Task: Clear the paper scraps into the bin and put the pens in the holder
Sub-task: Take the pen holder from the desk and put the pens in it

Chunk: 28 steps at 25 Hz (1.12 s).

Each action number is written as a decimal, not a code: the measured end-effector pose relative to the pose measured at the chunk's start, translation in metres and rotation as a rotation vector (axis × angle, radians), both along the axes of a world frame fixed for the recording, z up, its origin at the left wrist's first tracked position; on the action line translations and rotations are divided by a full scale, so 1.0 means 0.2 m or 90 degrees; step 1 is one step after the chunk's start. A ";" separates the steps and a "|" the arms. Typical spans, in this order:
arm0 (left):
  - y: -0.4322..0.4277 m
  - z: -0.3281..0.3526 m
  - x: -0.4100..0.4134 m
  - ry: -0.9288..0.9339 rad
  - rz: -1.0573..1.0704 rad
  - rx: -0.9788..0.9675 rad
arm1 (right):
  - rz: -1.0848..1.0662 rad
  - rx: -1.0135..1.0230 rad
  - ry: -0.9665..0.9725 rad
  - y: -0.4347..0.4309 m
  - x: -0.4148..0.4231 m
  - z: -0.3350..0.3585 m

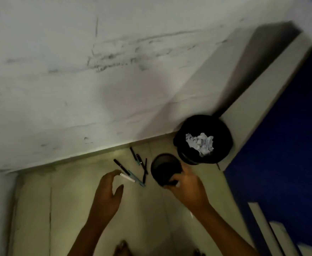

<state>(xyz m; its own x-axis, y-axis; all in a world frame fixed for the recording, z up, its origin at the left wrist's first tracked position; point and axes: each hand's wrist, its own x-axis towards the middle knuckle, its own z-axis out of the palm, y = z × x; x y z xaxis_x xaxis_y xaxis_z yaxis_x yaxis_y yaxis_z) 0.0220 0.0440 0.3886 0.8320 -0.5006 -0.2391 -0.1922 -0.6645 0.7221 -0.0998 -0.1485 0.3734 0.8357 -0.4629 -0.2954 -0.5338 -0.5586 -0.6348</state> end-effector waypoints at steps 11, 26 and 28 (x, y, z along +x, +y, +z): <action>0.29 -1.99 0.72 -0.256 -0.534 0.381 | 0.120 -0.155 0.061 -0.17 0.39 -1.79; 0.14 -1.90 0.68 -0.219 -0.494 0.037 | 0.463 -0.177 0.227 0.31 0.62 -2.23; 0.10 -1.80 0.67 -0.245 -0.444 -0.009 | 0.479 -0.198 0.235 0.31 0.62 -2.23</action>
<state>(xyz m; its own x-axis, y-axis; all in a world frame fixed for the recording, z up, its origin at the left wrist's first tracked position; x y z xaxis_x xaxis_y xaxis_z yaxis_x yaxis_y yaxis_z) 0.1562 0.0643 0.0291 0.3490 -0.9371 0.0114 -0.7979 -0.2907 0.5280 0.0243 -0.0861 -0.0718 0.8272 0.0660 -0.5580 -0.0969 -0.9615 -0.2573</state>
